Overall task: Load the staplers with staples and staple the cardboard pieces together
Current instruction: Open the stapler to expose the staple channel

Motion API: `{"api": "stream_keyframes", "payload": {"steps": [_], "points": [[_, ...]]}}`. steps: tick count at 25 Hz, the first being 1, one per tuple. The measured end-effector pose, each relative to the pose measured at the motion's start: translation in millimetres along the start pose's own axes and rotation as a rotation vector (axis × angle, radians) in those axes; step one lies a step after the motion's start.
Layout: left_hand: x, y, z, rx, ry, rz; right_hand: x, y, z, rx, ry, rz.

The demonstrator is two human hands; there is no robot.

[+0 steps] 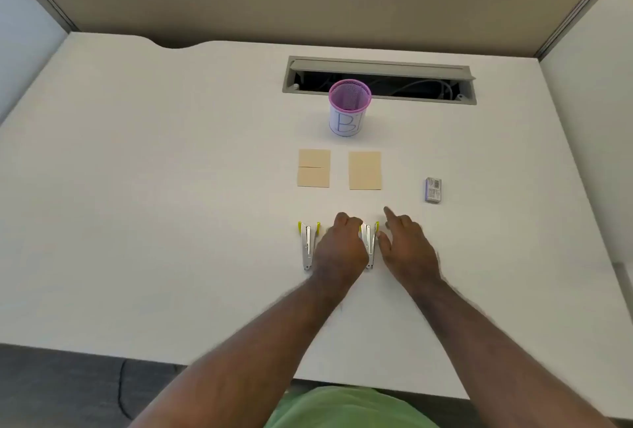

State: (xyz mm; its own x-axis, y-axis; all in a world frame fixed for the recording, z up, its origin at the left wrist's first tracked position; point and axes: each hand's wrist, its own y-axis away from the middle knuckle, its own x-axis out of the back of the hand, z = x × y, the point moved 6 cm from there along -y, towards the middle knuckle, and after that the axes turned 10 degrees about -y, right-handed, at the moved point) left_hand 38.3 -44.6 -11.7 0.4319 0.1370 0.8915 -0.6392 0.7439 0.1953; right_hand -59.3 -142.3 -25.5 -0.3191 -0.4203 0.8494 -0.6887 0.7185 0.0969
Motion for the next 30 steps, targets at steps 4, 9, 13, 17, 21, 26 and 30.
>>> {"api": "stream_keyframes", "payload": {"steps": [4, 9, 13, 17, 21, 26, 30], "points": [[-14, -7, -4, 0.216, 0.205, -0.203, -11, -7, 10, -0.275, -0.295, -0.065], [-18, -9, 1, 0.225, 0.347, -0.236, -21, -11, 14, -0.374, -0.454, -0.115], [-23, -11, 1, 0.265, 0.461, -0.253, -19, -10, 14, -0.412, -0.551, -0.093], [-25, -10, -3, 0.304, 0.567, -0.238, -19, -5, 17, -0.451, -0.685, -0.068], [-29, -8, -9, 0.361, 0.765, -0.257, -19, -1, 17, -0.498, -0.785, -0.043], [-26, -5, -14, 0.302, 0.984, -0.399, -11, 1, 3, -0.393, -0.665, -0.089], [-22, -4, -19, 0.228, 1.026, -0.462, 0, 1, -4, -0.305, -0.574, -0.102]]}}
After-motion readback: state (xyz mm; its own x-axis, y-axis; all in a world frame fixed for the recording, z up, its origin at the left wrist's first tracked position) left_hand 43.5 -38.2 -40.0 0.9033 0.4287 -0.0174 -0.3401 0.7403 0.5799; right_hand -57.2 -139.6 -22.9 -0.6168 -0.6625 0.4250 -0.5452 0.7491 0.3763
